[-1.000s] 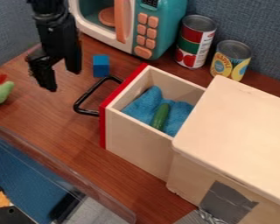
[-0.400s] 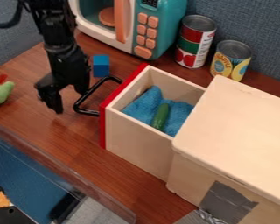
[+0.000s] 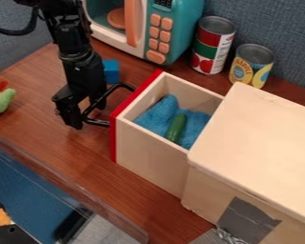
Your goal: Close the drawer
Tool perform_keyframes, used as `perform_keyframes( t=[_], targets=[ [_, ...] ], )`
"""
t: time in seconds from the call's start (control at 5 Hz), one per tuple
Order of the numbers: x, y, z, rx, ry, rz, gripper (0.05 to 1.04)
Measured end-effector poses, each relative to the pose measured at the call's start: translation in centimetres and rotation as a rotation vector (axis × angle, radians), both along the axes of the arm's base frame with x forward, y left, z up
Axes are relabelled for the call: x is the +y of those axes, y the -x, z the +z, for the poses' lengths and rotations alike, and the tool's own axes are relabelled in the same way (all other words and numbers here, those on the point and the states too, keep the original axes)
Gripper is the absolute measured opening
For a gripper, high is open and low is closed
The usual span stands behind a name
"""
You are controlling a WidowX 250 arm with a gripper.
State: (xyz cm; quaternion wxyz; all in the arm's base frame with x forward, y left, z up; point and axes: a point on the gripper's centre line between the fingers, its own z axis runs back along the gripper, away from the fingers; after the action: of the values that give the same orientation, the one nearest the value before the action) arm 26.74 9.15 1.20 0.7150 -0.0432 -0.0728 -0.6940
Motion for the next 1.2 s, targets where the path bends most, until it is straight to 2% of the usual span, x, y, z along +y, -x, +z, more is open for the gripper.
perform_keyframes(
  t=[0.4,0.6,0.8,1.0,1.2],
  targets=[
    [-3.9,-0.2,0.1,0.029,0.108,-0.002,1.001],
    [-4.7,-0.2,-0.2,0.044,0.152,0.018,1.001],
    [-6.2,-0.1,-0.3,0.078,0.223,0.018,1.001],
    [-7.5,-0.2,-0.2,0.148,0.345,-0.001,0.999],
    [-8.3,-0.1,-0.2,0.188,0.419,-0.008,1.000]
  ],
)
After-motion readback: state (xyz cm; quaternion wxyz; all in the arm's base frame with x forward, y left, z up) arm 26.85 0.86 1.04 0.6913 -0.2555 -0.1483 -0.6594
